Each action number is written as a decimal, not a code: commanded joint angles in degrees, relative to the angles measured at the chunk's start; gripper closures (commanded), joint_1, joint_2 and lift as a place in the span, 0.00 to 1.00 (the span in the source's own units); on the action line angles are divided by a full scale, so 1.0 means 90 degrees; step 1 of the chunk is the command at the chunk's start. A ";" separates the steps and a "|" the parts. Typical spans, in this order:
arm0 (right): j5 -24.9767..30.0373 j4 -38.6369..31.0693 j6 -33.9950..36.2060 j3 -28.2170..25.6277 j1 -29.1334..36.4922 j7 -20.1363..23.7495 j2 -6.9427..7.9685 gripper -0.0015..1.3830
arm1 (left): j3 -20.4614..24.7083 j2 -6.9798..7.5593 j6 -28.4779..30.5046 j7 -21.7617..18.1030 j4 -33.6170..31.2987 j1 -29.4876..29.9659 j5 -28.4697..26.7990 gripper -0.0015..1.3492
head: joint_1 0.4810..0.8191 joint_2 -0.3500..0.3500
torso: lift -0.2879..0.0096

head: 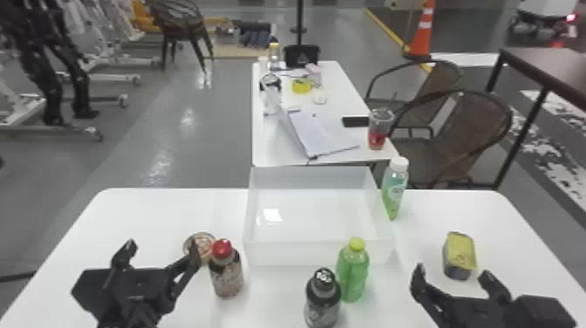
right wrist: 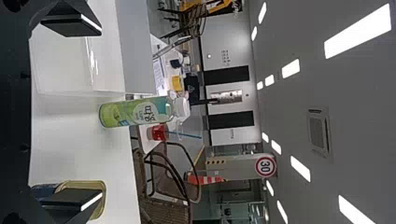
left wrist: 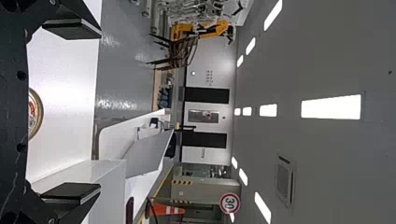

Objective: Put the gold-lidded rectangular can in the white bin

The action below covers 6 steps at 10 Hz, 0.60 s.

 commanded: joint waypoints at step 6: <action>-0.0040 -0.0010 0.0000 0.0000 -0.0019 0.0000 0.0010 0.06 | -0.0029 0.0043 0.0035 -0.0002 0.0000 0.0000 -0.0058 0.11 | 0.20 0.50 | 0.63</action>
